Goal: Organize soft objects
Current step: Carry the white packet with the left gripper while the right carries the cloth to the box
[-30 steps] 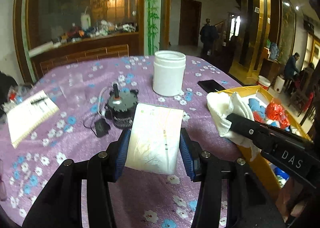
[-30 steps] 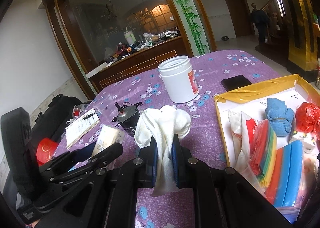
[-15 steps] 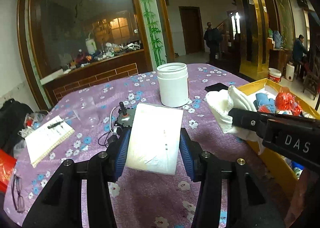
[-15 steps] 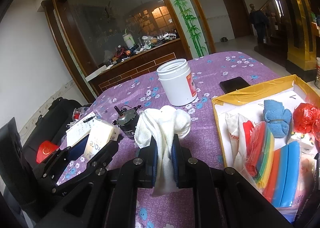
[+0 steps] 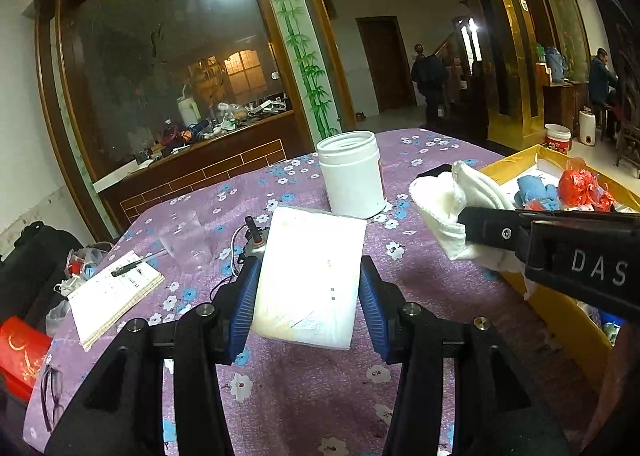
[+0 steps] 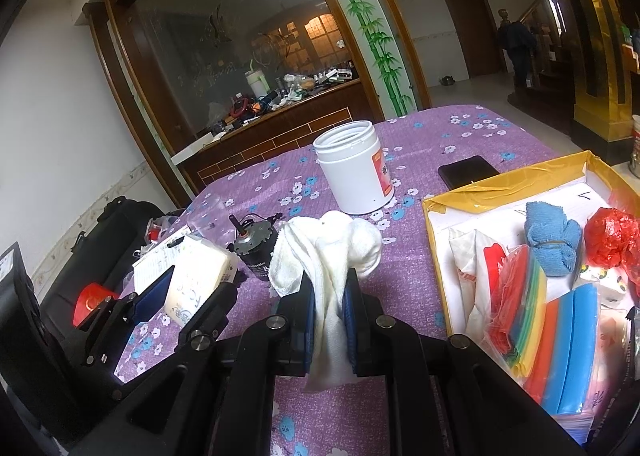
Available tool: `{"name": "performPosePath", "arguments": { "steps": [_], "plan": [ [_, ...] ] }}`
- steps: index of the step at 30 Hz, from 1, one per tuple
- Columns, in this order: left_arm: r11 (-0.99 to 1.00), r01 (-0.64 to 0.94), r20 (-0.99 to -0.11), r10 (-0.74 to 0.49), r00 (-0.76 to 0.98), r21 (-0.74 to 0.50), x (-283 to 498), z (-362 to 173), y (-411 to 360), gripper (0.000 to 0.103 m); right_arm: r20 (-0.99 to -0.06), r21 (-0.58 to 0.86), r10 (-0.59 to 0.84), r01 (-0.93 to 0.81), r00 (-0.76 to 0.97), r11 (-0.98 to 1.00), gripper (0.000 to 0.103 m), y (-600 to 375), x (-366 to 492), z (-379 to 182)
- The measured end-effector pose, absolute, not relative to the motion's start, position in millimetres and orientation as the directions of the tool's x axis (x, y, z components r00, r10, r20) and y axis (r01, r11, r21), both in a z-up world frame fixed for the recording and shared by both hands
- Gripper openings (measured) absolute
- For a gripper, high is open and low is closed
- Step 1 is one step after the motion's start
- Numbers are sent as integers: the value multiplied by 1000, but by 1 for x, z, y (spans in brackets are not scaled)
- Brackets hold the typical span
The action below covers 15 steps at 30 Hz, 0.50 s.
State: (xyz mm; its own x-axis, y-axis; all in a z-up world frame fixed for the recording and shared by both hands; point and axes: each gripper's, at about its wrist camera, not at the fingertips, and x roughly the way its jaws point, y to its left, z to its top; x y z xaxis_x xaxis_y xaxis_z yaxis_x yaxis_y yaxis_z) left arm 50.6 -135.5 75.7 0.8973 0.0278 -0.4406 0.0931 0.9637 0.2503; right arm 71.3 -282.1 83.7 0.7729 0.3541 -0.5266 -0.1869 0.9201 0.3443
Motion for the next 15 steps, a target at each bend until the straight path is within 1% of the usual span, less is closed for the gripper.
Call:
{"name": "performPosePath", "arguments": {
  "steps": [15],
  "plan": [
    [961, 94, -437, 30, 899, 259, 50, 75, -138, 46, -504, 356, 331, -157, 798, 921, 13, -292, 69, 92]
  ]
}}
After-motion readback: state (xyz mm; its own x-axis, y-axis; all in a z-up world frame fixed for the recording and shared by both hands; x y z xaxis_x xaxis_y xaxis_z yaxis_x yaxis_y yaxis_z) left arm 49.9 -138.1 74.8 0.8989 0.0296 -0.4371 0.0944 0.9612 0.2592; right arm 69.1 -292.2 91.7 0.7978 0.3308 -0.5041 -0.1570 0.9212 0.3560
